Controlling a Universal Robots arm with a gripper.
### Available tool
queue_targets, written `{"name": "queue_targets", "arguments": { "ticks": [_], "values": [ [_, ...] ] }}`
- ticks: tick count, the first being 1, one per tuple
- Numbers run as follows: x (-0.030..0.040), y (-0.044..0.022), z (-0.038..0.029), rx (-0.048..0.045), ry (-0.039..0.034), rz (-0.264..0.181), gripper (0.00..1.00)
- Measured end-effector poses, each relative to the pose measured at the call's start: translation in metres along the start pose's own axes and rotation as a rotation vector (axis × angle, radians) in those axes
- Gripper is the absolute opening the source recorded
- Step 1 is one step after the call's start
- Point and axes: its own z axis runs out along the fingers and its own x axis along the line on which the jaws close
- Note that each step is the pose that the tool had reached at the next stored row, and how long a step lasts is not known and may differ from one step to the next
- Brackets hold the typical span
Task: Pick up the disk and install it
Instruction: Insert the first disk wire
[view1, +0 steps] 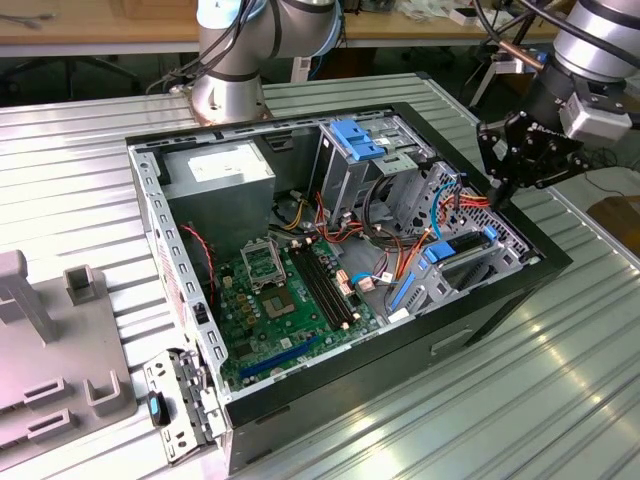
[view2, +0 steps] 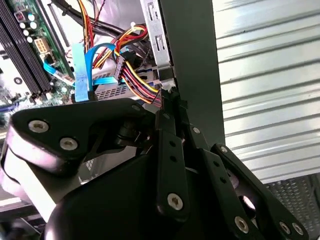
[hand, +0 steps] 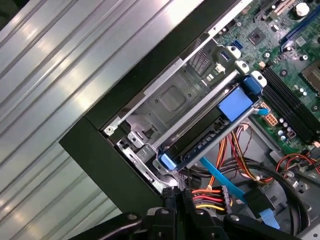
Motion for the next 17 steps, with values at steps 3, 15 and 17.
{"name": "queue_targets", "arguments": {
  "ticks": [3, 15, 17],
  "values": [
    [0.0000, 0.0000, 0.0001, -0.0067, 0.0012, 0.090, 0.17],
    [0.0000, 0.0000, 0.0000, -0.0211, 0.0053, 0.300, 0.17],
    [-0.0001, 0.0001, 0.0001, -0.0230, 0.0059, 0.331, 0.17]
  ]
}}
